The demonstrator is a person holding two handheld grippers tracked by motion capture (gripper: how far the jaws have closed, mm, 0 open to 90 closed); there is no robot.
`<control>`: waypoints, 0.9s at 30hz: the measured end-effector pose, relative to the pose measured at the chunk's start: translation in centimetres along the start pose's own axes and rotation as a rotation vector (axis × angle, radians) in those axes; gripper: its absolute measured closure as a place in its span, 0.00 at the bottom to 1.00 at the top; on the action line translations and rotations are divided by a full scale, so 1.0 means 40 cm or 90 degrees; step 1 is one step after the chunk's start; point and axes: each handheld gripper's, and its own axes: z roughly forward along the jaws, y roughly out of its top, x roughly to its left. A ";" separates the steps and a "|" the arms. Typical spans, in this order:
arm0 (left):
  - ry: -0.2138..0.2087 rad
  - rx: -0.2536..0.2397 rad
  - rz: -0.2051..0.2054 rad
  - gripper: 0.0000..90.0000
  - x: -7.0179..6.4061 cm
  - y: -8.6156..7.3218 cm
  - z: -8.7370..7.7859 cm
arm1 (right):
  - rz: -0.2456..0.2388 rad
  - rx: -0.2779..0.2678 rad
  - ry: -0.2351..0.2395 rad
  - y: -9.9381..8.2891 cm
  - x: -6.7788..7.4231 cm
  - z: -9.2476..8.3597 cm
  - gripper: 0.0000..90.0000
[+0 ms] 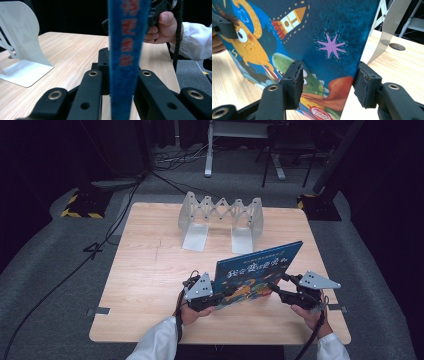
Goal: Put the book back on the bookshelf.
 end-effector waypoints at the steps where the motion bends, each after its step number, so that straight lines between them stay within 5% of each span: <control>1: -0.001 -0.002 -0.003 0.91 0.001 -0.001 0.001 | 0.001 -0.001 -0.002 -0.001 0.000 0.002 0.50; 8: -0.008 -0.015 -0.025 0.91 0.016 -0.004 0.009 | 0.013 0.002 -0.003 0.000 -0.009 0.010 0.50; 27: -0.005 -0.022 -0.030 0.91 0.011 0.003 0.031 | 0.015 0.008 -0.011 -0.008 -0.015 0.006 0.49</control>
